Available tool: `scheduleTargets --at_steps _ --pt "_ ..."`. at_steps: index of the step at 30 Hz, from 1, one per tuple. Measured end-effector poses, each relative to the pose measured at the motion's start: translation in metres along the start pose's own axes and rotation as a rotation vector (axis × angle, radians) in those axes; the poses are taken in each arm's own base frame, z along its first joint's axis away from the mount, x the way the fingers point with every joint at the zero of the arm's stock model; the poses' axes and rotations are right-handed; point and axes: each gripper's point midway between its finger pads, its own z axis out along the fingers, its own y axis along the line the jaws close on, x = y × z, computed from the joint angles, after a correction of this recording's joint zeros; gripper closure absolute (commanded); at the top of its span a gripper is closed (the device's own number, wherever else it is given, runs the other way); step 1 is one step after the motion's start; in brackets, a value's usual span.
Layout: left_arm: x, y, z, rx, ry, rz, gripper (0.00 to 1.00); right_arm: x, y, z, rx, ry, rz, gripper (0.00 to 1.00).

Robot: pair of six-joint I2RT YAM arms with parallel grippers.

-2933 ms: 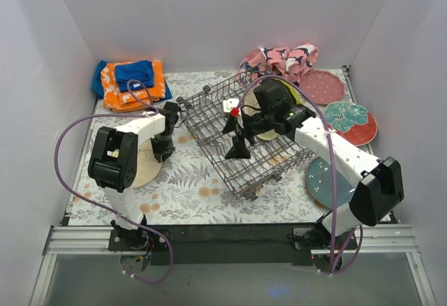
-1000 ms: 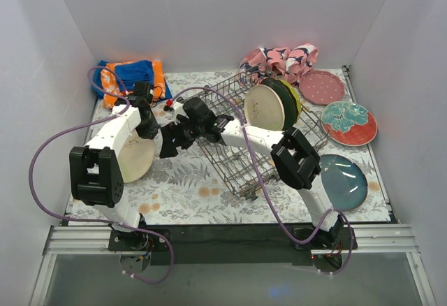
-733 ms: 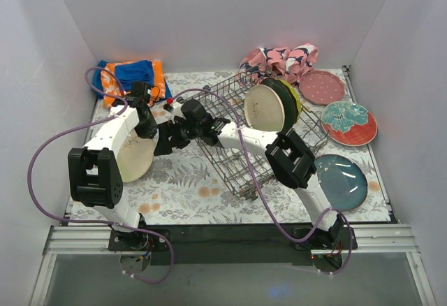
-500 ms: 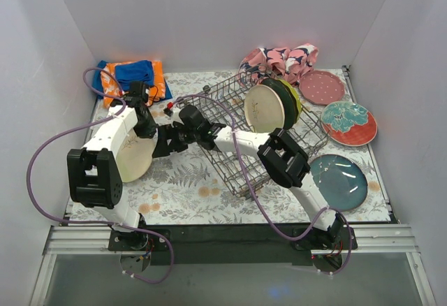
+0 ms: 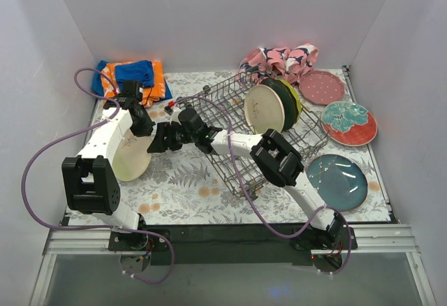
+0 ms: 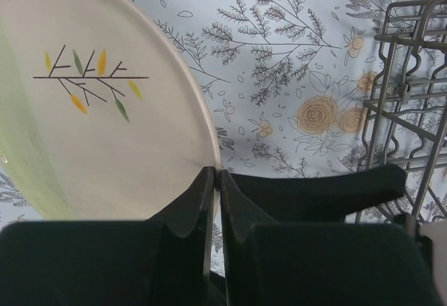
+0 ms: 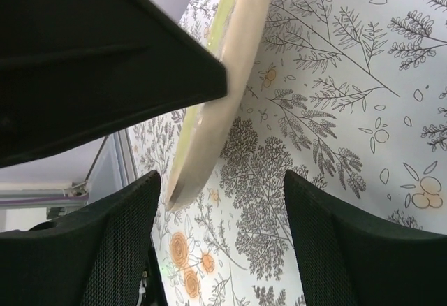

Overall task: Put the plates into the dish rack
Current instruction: Pass the plate from the left arm to the right

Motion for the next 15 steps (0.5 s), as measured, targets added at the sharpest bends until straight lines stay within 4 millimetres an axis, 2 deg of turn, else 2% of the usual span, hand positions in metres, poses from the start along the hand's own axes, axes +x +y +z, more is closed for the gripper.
scheduleTargets --at_steps 6,11,14,15 --pt "0.002 -0.003 0.000 0.016 0.012 -0.012 1.00 0.011 -0.012 0.016 0.002 0.010 0.046 0.28" --pt "0.005 -0.005 0.001 0.033 0.020 -0.028 1.00 0.006 -0.011 0.024 -0.002 -0.008 0.057 0.32" --pt "0.004 -0.005 0.000 0.041 0.016 -0.042 1.00 0.003 -0.011 0.027 -0.003 -0.018 0.060 0.39" --pt "0.004 -0.006 0.000 0.045 0.014 -0.046 1.00 0.000 -0.010 0.028 -0.005 -0.024 0.060 0.44"
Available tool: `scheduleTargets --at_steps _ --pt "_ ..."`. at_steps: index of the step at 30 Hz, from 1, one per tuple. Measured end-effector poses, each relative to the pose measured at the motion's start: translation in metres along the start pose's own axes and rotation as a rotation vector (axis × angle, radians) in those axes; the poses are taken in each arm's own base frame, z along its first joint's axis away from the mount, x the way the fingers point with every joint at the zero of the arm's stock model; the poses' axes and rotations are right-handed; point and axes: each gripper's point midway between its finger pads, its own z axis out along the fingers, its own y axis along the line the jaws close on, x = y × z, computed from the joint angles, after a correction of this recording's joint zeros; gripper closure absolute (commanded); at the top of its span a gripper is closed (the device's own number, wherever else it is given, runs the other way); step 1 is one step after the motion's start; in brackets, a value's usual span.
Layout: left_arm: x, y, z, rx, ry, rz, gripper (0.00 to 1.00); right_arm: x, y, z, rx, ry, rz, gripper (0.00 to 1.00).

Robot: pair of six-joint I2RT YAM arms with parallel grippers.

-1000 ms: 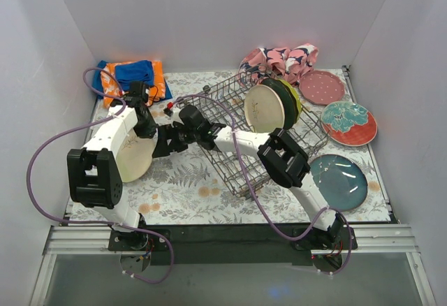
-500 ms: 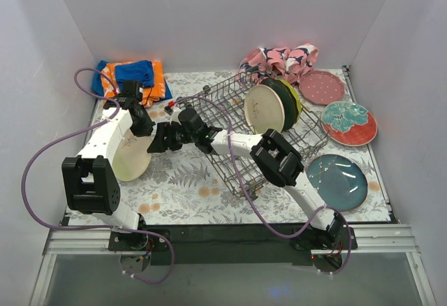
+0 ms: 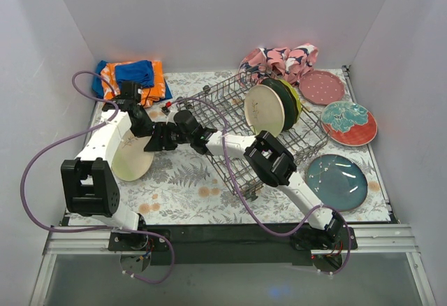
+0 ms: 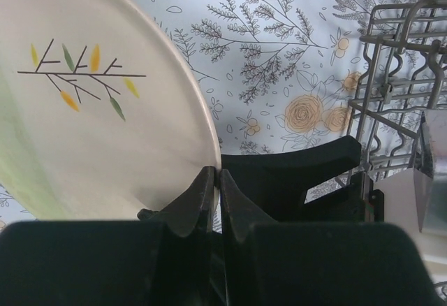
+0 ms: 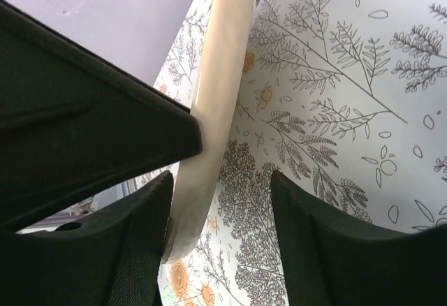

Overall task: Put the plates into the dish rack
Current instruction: Pass the plate from the left arm to the right

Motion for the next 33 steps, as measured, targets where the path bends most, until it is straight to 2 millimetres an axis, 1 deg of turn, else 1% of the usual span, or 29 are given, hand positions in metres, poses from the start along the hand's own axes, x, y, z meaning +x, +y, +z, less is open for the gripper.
scheduleTargets --at_steps 2,3,5,6,8,9,11,12,14,15,16,17,18,22,24,25,29,33 --pt "0.000 -0.001 -0.002 0.008 -0.005 -0.009 1.00 -0.002 0.002 0.001 -0.004 -0.006 0.003 0.49" --pt "0.001 -0.001 -0.002 0.011 -0.005 -0.012 1.00 -0.004 0.004 0.001 -0.008 -0.009 0.004 0.55" --pt "0.000 -0.002 -0.004 0.018 -0.007 -0.017 1.00 -0.007 0.007 0.001 -0.018 -0.017 0.007 0.62" --pt "0.000 -0.003 -0.005 0.022 -0.008 -0.021 1.00 -0.008 0.009 0.001 -0.025 -0.021 0.007 0.69" --pt "0.000 -0.004 -0.006 0.030 -0.008 -0.028 1.00 -0.009 0.013 0.001 -0.038 -0.025 0.011 0.75" --pt "0.000 -0.004 -0.007 0.031 -0.011 -0.030 1.00 -0.010 0.013 0.001 -0.038 -0.028 0.014 0.80" --pt "-0.001 -0.003 -0.011 0.035 -0.017 -0.040 0.99 -0.010 0.013 0.001 -0.041 -0.027 0.019 0.85" --pt "-0.002 -0.003 -0.013 0.039 -0.025 -0.045 0.94 -0.010 0.013 0.001 -0.040 -0.028 0.019 0.89" --pt "-0.007 -0.003 -0.019 0.051 -0.047 -0.058 0.84 -0.010 0.011 0.001 -0.037 -0.024 0.025 0.93" --pt "-0.010 -0.003 -0.024 0.061 -0.064 -0.065 0.75 -0.009 0.011 0.001 -0.037 -0.020 0.027 0.96" --pt "-0.014 -0.003 -0.029 0.069 -0.082 -0.070 0.70 -0.008 0.011 0.001 -0.038 -0.016 0.027 0.98" --pt "-0.017 -0.002 -0.034 0.076 -0.100 -0.074 0.66 -0.007 0.011 0.001 -0.039 -0.013 0.027 0.99" --pt "-0.020 -0.002 -0.040 0.084 -0.119 -0.082 0.58 -0.006 0.012 0.000 -0.042 -0.009 0.025 0.99" --pt "-0.032 0.001 -0.067 0.106 -0.209 -0.096 0.44 -0.003 0.013 -0.001 -0.056 0.011 0.006 0.99" --pt "-0.039 0.002 -0.083 0.121 -0.262 -0.100 0.40 -0.001 0.015 -0.001 -0.068 0.023 -0.008 0.99" --pt "-0.042 0.002 -0.091 0.131 -0.288 -0.100 0.36 0.000 0.016 -0.002 -0.073 0.028 -0.015 0.99" --pt "-0.054 0.003 -0.132 0.185 -0.409 -0.104 0.29 0.002 0.022 -0.004 -0.091 0.062 -0.038 0.99" --pt "-0.065 0.002 -0.176 0.259 -0.536 -0.109 0.28 -0.001 0.035 -0.012 -0.096 0.093 -0.068 0.99"
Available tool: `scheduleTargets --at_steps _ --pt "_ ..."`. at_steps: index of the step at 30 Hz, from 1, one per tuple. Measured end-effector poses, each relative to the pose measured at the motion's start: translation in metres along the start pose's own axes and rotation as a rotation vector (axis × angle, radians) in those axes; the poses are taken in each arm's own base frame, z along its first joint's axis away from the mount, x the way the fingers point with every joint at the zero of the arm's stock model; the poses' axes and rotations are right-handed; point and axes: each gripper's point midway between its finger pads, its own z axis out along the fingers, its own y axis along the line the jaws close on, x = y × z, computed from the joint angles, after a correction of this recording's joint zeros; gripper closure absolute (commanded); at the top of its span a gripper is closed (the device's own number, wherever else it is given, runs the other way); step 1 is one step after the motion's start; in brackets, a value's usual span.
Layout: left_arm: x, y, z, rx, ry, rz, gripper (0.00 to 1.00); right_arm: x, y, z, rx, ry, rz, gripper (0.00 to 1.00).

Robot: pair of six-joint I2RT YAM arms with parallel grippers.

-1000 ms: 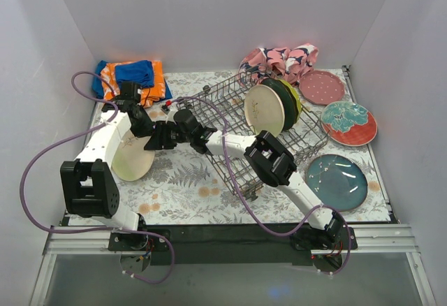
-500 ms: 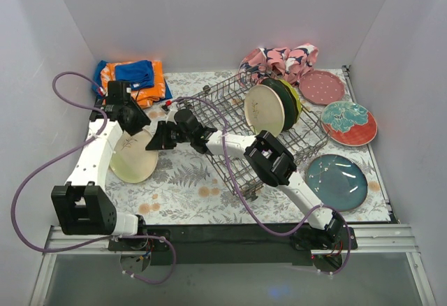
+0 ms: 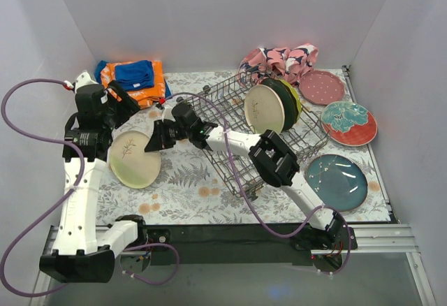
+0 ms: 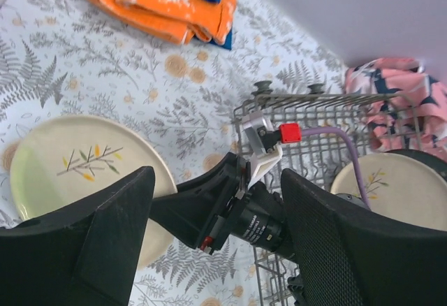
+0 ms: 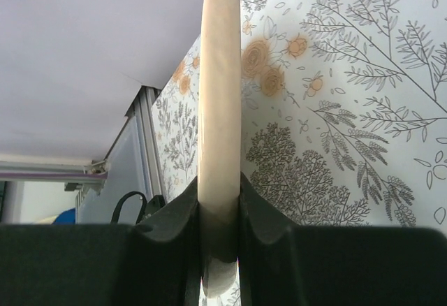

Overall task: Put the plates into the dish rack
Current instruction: Pass the plate from the left arm to the right, then insert the plate into the dish rack

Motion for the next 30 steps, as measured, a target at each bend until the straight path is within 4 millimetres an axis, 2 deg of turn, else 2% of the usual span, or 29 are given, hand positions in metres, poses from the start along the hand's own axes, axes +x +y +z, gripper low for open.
scheduleTargets --at_steps 3,5,12,19,24,30 --pt "-0.016 -0.008 -0.016 0.039 -0.056 -0.008 0.28 -0.007 0.012 -0.009 -0.001 0.013 -0.018 0.99" --pt "-0.020 -0.011 -0.020 0.052 -0.072 -0.011 0.28 -0.010 0.021 -0.015 -0.012 0.025 -0.026 0.99" --pt "-0.021 -0.014 -0.024 0.072 -0.072 -0.012 0.28 -0.032 0.058 -0.044 -0.065 0.028 -0.063 0.99" --pt "-0.024 -0.018 -0.037 0.107 -0.090 -0.018 0.28 -0.061 0.076 -0.078 -0.091 0.006 -0.081 0.99" --pt "-0.038 -0.029 -0.051 0.154 -0.127 -0.026 0.27 -0.096 0.078 -0.128 -0.083 -0.049 -0.081 0.99" --pt "-0.042 -0.036 -0.058 0.194 -0.138 -0.027 0.27 -0.145 0.072 -0.215 -0.042 -0.177 -0.094 0.99"
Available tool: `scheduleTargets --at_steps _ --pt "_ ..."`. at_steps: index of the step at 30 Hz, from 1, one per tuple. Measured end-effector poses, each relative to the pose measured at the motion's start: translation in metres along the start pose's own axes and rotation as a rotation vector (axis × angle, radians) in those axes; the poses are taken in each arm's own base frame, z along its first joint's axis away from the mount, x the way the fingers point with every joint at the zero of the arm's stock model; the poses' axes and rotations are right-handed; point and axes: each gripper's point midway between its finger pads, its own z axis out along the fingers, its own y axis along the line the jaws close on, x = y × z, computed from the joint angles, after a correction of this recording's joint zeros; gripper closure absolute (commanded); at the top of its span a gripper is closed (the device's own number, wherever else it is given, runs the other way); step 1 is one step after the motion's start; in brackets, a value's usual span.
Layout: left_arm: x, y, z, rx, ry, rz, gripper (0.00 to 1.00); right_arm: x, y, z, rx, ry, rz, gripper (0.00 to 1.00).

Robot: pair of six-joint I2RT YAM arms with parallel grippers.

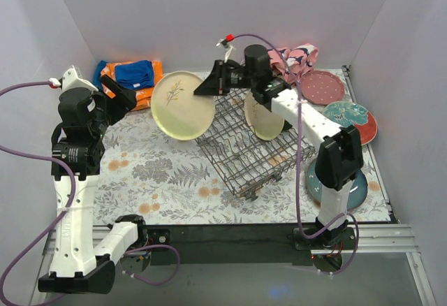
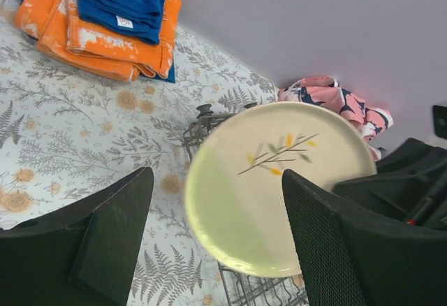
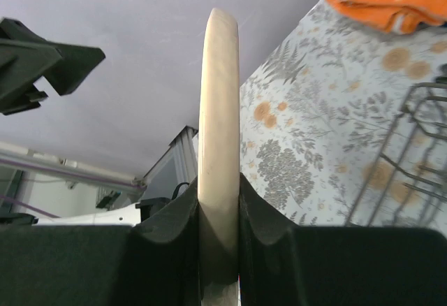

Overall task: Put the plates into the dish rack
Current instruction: Insert the plate into the dish rack

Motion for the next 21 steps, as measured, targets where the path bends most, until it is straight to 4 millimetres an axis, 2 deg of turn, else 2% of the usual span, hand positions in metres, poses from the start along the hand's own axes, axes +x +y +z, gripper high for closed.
scheduleTargets --at_steps 5,9,14,21 --pt "0.015 -0.008 0.009 0.067 0.045 0.000 0.27 -0.039 -0.016 -0.076 0.082 -0.117 -0.017 0.99" --pt "0.052 -0.006 0.024 0.129 0.146 -0.004 0.27 -0.048 -0.033 -0.121 0.169 -0.164 -0.045 0.99" --pt "0.103 0.004 0.037 0.167 0.290 -0.020 0.27 -0.035 -0.049 -0.154 0.275 -0.143 -0.072 0.99" --pt "0.136 0.009 0.041 0.218 0.368 -0.025 0.27 -0.023 -0.064 -0.187 0.413 -0.116 -0.129 0.99"
